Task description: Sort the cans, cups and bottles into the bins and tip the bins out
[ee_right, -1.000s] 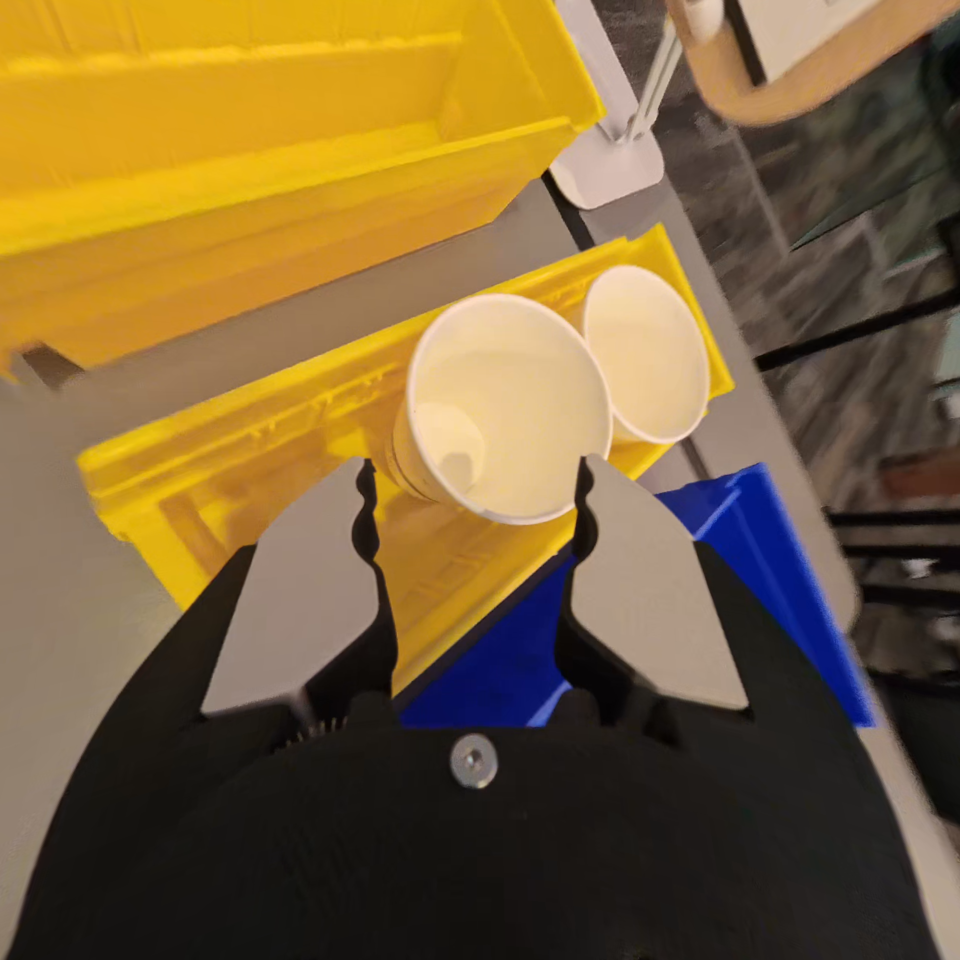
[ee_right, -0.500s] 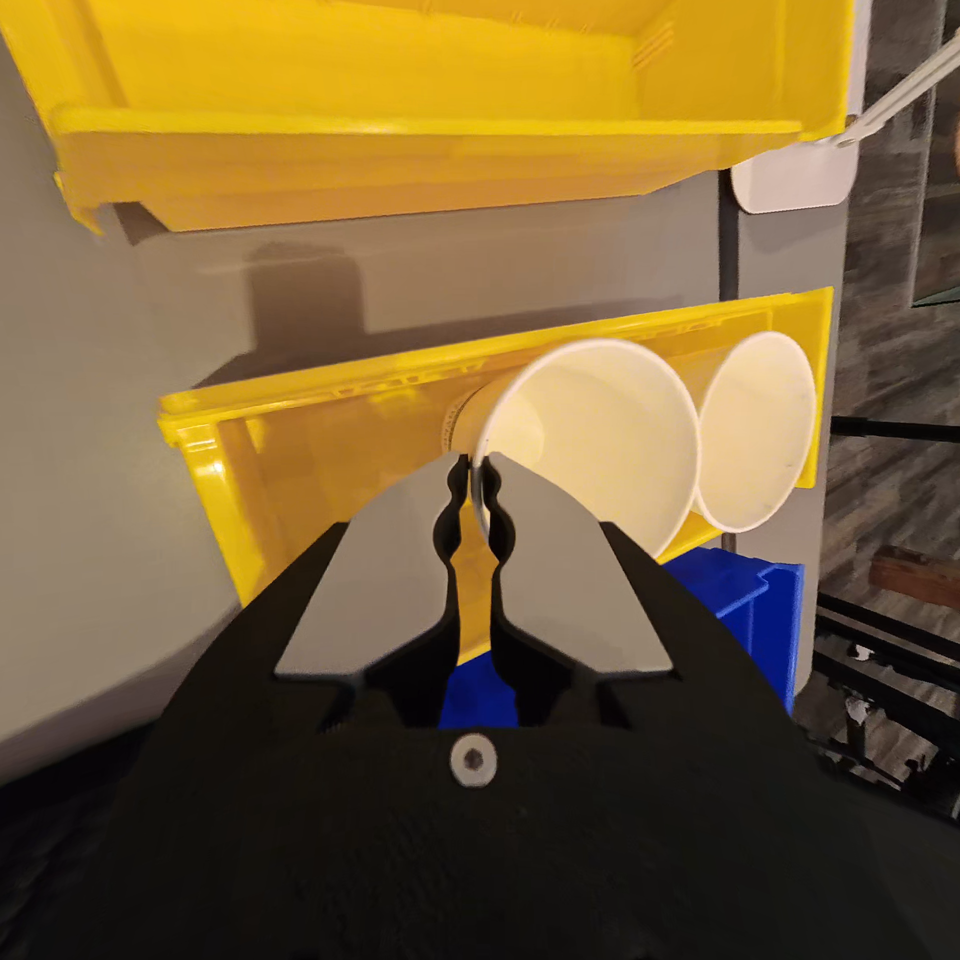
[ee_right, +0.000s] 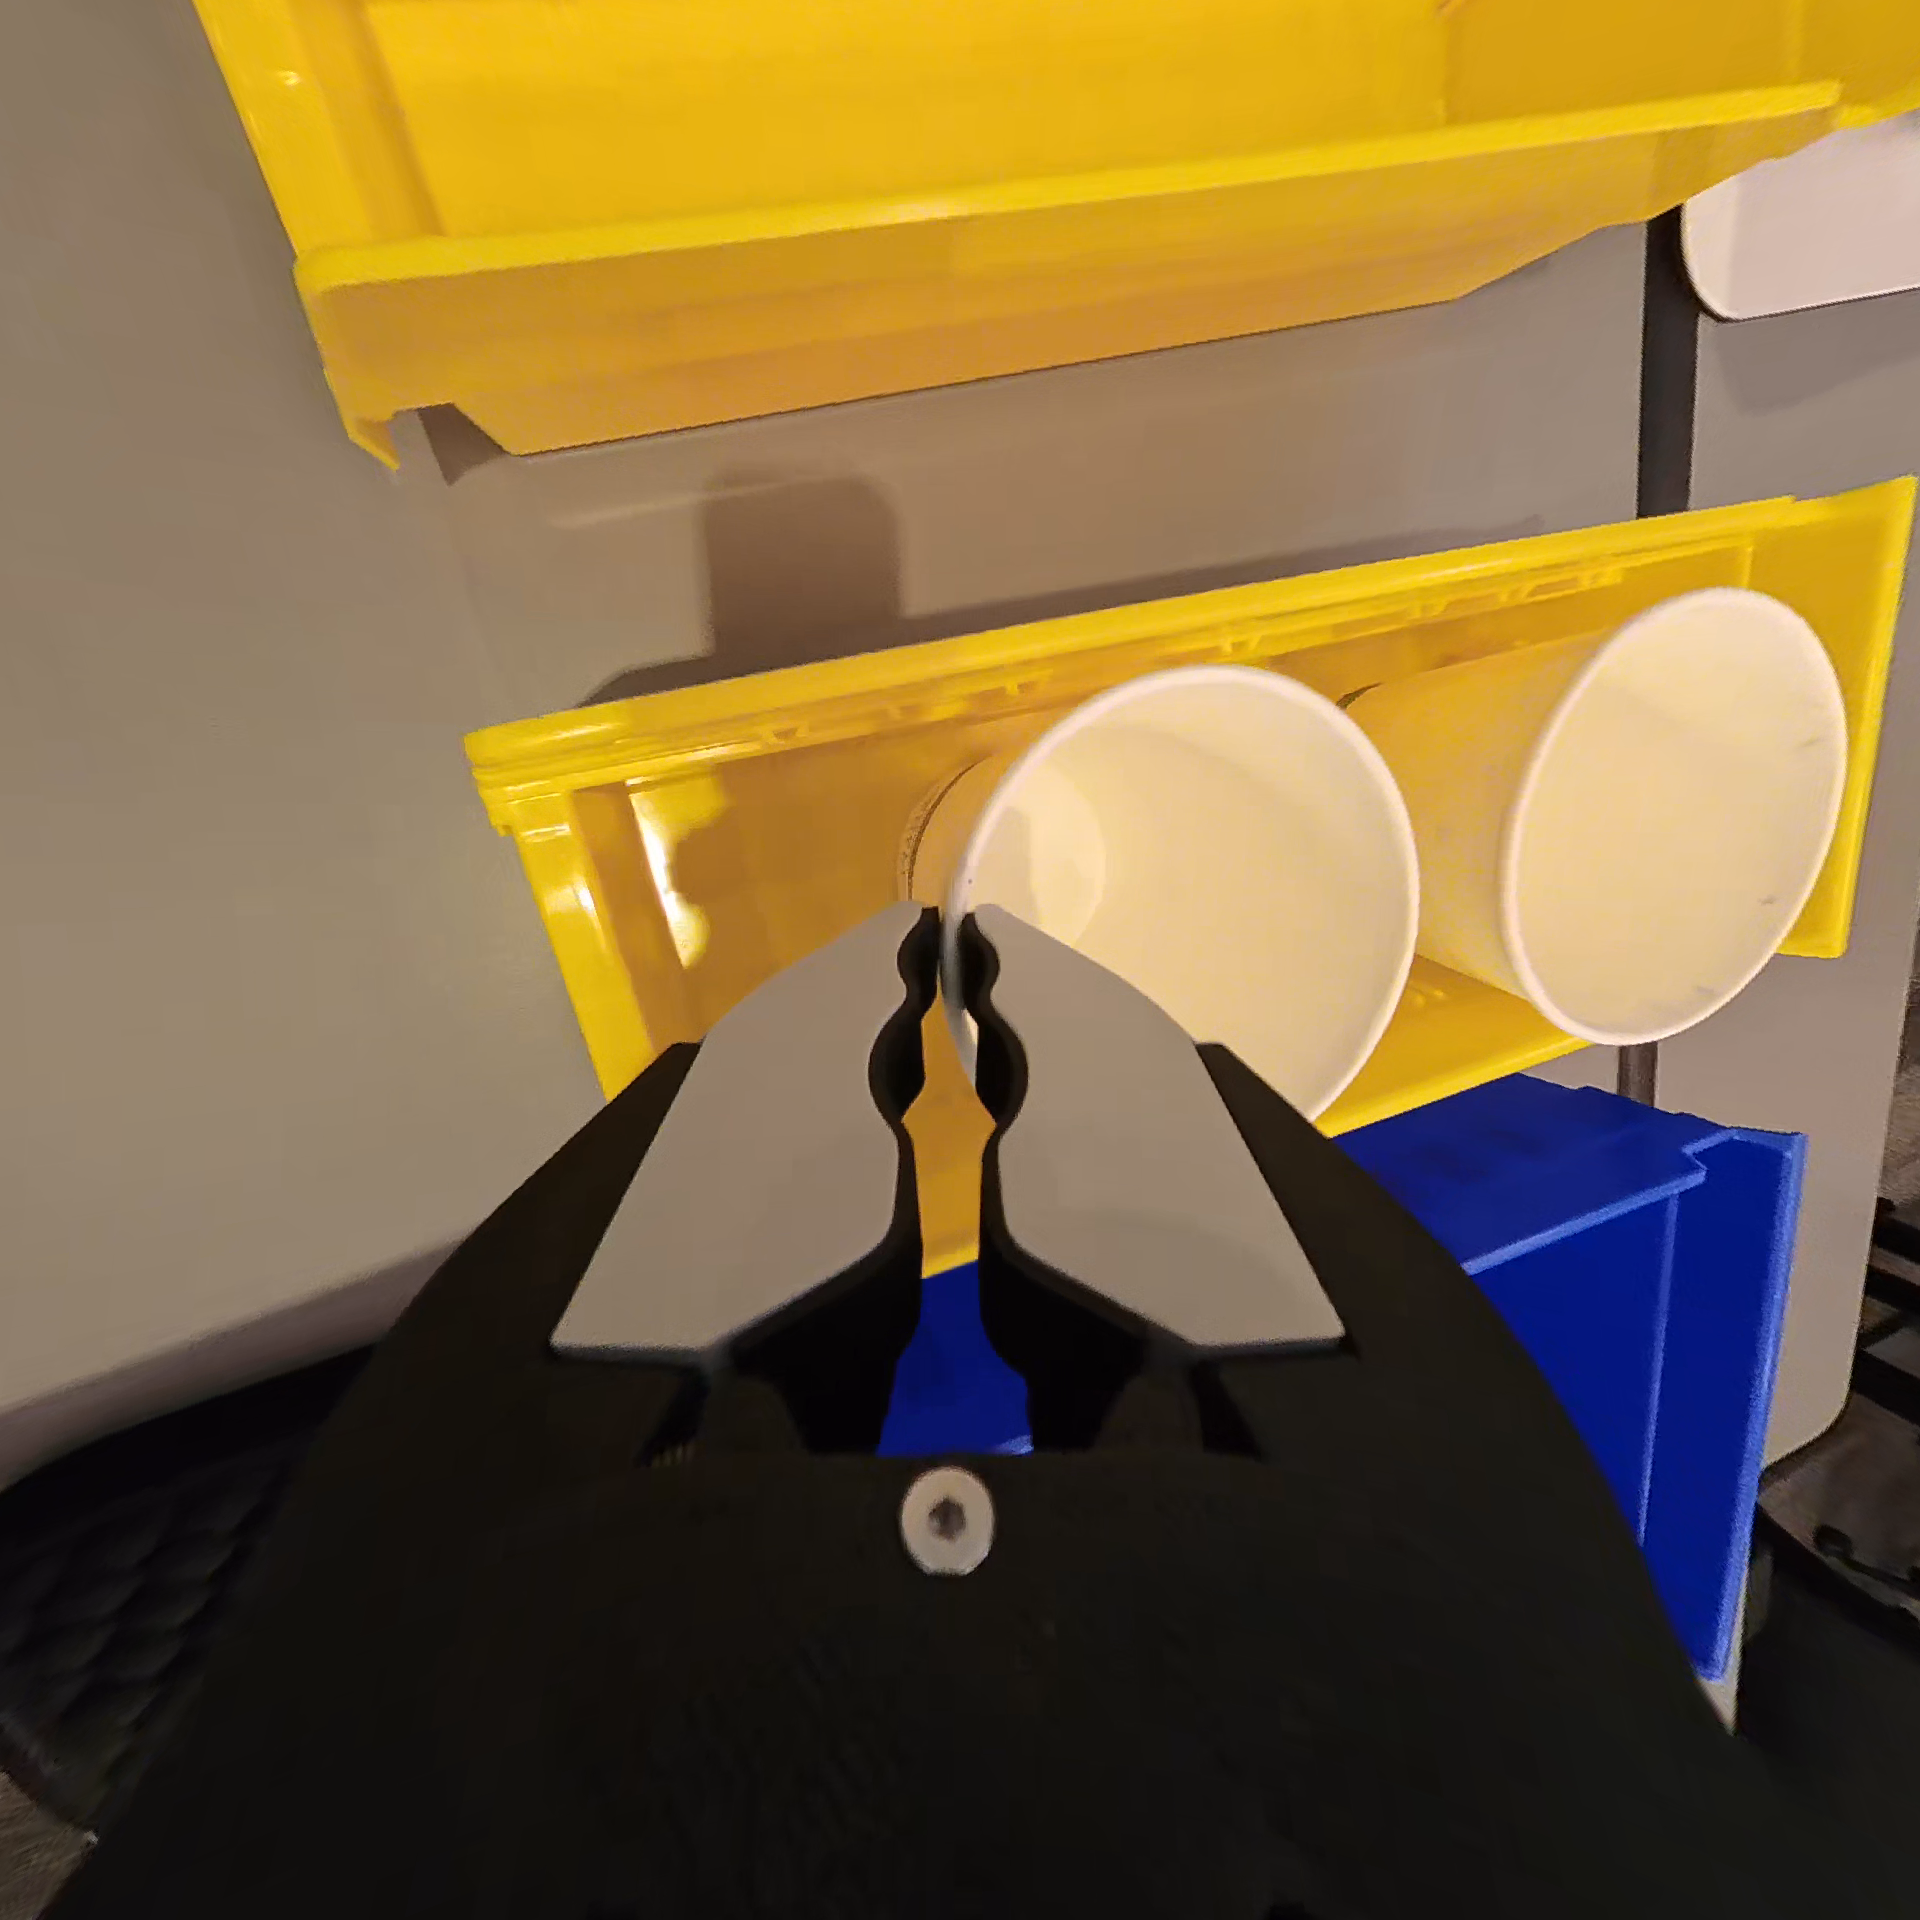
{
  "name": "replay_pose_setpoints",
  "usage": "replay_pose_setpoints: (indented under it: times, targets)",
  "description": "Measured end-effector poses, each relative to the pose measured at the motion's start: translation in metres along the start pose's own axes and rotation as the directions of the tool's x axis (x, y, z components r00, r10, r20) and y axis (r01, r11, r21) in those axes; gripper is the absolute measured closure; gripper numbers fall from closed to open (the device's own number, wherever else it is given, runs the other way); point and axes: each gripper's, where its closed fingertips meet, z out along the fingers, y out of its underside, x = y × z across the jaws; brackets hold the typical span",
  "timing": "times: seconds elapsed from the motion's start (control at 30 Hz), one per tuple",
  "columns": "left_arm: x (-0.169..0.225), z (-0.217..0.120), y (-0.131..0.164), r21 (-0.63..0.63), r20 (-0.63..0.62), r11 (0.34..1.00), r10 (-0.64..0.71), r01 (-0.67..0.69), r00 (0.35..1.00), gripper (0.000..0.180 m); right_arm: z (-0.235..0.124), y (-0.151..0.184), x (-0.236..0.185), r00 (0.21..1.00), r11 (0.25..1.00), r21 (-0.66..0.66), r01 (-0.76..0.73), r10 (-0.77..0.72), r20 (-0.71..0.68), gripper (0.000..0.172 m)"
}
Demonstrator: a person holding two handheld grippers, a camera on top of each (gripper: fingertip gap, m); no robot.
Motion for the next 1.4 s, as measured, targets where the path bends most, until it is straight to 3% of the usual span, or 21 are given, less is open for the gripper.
replay_pose_setpoints:
  times: [0.13, 0.23, 0.47, 0.67, 0.87, 1.03, 1.17, 1.4]
  targets:
    - [0.000, 0.000, 0.006, -0.013, -0.001, 1.000, -0.008, 0.008, 1.000, 0.133, 0.001, 0.007, 0.006, 1.000, 0.999, -0.037, -0.008, 0.007, -0.015, 0.164]
    - [0.000, -0.001, 0.008, -0.014, 0.003, 1.000, -0.016, 0.016, 1.000, 0.131, 0.001, 0.008, 0.007, 1.000, 0.999, -0.043, -0.016, 0.015, -0.024, 0.147]
    - [-0.003, -0.004, 0.044, -0.068, 0.049, 0.994, -0.085, 0.088, 0.995, 0.130, -0.021, -0.003, 0.005, 0.997, 0.993, 0.113, -0.020, 0.028, -0.069, 0.131]
    - [-0.024, -0.024, 0.120, -0.140, 0.192, 0.953, -0.239, 0.268, 0.952, 0.131, -0.072, -0.011, 0.016, 0.979, 0.943, 0.332, -0.011, 0.078, -0.188, 0.127]
    - [-0.027, -0.029, 0.198, -0.210, 0.284, 0.875, -0.373, 0.437, 0.883, 0.131, -0.144, -0.004, 0.048, 0.909, 0.812, 0.583, -0.009, 0.249, -0.333, 0.127]
    - [-0.027, -0.022, 0.242, -0.237, 0.354, 0.807, -0.447, 0.541, 0.822, 0.130, -0.179, 0.019, 0.064, 0.852, 0.723, 0.690, -0.032, 0.380, -0.359, 0.127]
    - [-0.029, -0.012, 0.250, -0.215, 0.372, 0.782, -0.488, 0.585, 0.789, 0.129, -0.184, 0.034, 0.067, 0.836, 0.712, 0.700, -0.056, 0.417, -0.357, 0.127]
    - [-0.036, 0.016, 0.239, -0.186, 0.342, 0.792, -0.502, 0.581, 0.794, 0.126, -0.179, 0.039, 0.065, 0.831, 0.718, 0.693, -0.063, 0.422, -0.362, 0.124]
